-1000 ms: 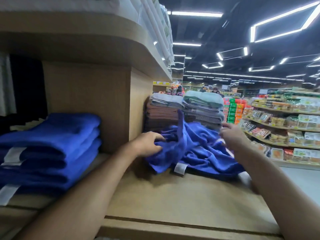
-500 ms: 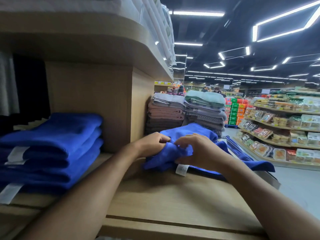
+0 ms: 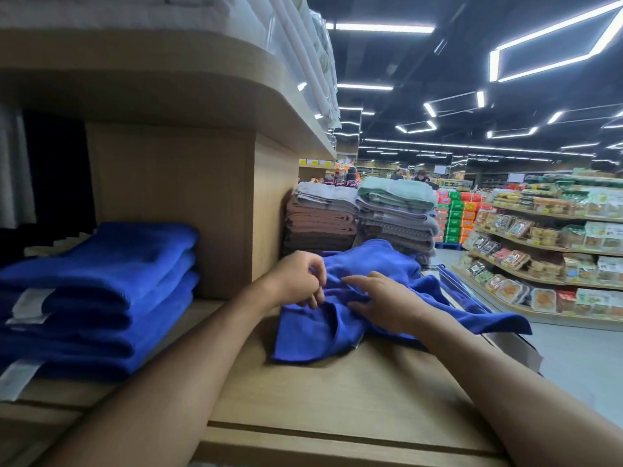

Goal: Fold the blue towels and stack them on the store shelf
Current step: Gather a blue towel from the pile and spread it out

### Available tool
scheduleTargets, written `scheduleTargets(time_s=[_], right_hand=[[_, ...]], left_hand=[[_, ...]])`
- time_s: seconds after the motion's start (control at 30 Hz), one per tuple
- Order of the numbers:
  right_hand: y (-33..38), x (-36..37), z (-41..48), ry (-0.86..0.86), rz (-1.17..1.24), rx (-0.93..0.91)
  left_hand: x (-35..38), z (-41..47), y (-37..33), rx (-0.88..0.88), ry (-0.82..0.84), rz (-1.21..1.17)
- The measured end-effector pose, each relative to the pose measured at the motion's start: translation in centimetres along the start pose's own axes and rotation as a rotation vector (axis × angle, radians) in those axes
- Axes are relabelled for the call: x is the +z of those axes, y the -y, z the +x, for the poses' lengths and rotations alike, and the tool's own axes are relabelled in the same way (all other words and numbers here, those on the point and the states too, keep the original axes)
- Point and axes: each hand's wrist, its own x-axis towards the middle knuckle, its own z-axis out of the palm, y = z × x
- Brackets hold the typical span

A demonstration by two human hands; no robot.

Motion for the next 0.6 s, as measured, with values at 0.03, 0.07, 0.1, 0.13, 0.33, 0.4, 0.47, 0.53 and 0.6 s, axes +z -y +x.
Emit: scheduleTargets(time_s=[0.03, 0.07, 0.1, 0.13, 0.33, 0.4, 0.47, 0.53, 0.6], right_hand=[[0.1, -0.3, -0.1, -0.060, 0.018, -0.009], [0.2, -0.9, -0.2, -0.138, 0.068, -0.005], [0.2, -1.7, -0.4, -0.221, 0.148, 0.024], [0.0, -2.8, -0.6, -0.307, 0.241, 0.077], [-3.7, -7.9, -3.3, -0.814, 0.464, 0.429], [-3.3, -8.1, -3.6, -0.919, 0.520, 0.322], [-1.6, -8.2, -3.7, -0.877, 0.596, 0.071], [0.5, -7.6, -4.0, -0.610, 0.621, -0.200], [1.9, -6.2, -4.2, -0.119, 0.529, -0.312]], left_hand=[[-0.3, 0.3, 0.5, -0.005, -0.080, 0.036], [-0.5, 0.5, 1.1, -0.015, -0.126, 0.090], [-0.8, 0.6, 1.7, -0.032, -0.144, 0.155], [-0.9, 0.7, 2.2, -0.052, -0.156, 0.218], [-0.6, 1.0, 3.4, -0.172, -0.271, 0.211], [-0.5, 1.3, 3.5, -0.129, -0.252, 0.342], [-0.3, 1.4, 3.5, -0.093, -0.220, 0.425], [0.0, 1.5, 3.4, -0.055, -0.215, 0.442], [0.4, 1.6, 3.2, 0.023, -0.265, 0.447]])
